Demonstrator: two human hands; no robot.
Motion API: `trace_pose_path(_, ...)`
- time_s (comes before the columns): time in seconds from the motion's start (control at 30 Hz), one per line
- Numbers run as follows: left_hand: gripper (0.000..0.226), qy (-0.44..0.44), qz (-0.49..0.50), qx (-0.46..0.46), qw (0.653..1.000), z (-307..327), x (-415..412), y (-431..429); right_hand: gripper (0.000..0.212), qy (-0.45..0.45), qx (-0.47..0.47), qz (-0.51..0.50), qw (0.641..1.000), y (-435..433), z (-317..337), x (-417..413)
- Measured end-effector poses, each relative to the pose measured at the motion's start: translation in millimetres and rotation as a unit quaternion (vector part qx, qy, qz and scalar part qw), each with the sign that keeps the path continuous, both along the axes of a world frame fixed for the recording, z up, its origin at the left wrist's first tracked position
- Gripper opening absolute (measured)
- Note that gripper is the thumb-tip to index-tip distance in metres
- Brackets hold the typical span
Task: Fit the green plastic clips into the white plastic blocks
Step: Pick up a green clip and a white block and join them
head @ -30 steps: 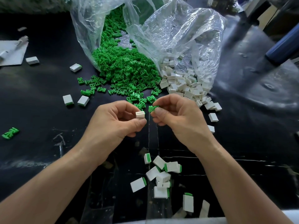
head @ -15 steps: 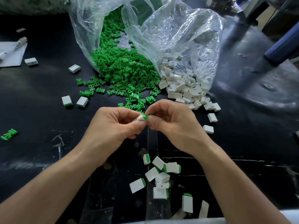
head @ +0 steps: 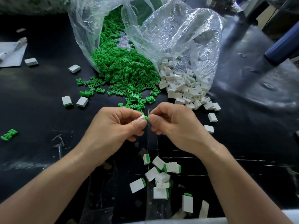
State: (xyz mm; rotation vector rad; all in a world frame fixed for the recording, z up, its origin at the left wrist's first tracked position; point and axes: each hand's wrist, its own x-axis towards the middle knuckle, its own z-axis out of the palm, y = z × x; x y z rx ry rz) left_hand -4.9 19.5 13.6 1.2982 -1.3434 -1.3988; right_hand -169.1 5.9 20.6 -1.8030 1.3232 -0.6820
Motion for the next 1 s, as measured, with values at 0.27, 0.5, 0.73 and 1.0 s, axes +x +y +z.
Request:
trace_pose_path(0.27,0.020,-0.003,-0.047,-0.009,0.999,7,2,1,0.018,0.067,-0.043,0.056,0.995,3,7,1)
trace_pose_path(0.5,0.010,-0.093,-0.076,-0.050,0.991,2,2,3,0.013,0.189,-0.131,0.136,0.964,5,11,0)
trace_pose_path(0.73,0.008,-0.067,-0.077,-0.043,0.994,2,3,1,0.013,0.128,-0.108,0.099,0.981,4,9,-3)
trace_pose_path(1.0,0.019,0.090,-0.019,-0.025,0.995,6,-1,-1,0.058,-0.132,0.177,-0.012,0.975,-2,15,-9)
